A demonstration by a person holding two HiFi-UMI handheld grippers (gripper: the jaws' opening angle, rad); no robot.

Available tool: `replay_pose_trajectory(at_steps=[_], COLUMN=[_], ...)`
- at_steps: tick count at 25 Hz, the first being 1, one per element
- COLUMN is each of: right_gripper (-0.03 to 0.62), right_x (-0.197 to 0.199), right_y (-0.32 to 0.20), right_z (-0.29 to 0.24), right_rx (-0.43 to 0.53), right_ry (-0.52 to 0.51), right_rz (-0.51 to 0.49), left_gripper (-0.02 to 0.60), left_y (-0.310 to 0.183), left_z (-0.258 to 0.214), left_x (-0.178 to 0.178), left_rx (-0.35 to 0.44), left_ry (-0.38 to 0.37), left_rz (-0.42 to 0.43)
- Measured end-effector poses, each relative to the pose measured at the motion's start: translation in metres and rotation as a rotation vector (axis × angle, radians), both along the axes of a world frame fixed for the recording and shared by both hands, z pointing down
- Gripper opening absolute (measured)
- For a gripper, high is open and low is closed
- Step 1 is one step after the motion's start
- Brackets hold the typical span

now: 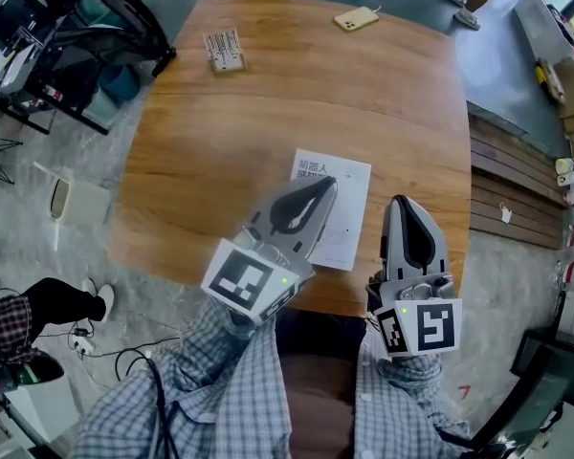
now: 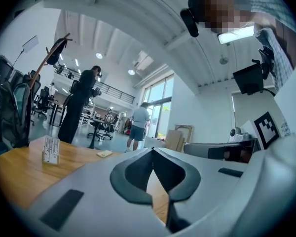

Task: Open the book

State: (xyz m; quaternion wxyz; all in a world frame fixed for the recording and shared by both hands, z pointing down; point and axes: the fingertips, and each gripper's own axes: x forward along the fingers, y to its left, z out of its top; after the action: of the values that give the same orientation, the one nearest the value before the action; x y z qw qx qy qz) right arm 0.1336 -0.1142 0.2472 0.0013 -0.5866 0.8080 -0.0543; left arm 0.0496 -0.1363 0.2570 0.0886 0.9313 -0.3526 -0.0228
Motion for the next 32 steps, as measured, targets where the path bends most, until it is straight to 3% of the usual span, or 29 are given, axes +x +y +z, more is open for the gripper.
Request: replay_pose_trajectory(at_steps=[32], right_gripper=[0.023], right_x=[0.010], right_y=[-0.016], right_z=[0.119], right_rx=[-0.261], right_ry=[-0.043], right_rz=[0.012], left_gripper=[0.008], left_y=[-0.013], left_z=[0.114], left_x=[-0.005], left_rx=[-0.242], left_ry=[-0.087], left_rz=[-0.023])
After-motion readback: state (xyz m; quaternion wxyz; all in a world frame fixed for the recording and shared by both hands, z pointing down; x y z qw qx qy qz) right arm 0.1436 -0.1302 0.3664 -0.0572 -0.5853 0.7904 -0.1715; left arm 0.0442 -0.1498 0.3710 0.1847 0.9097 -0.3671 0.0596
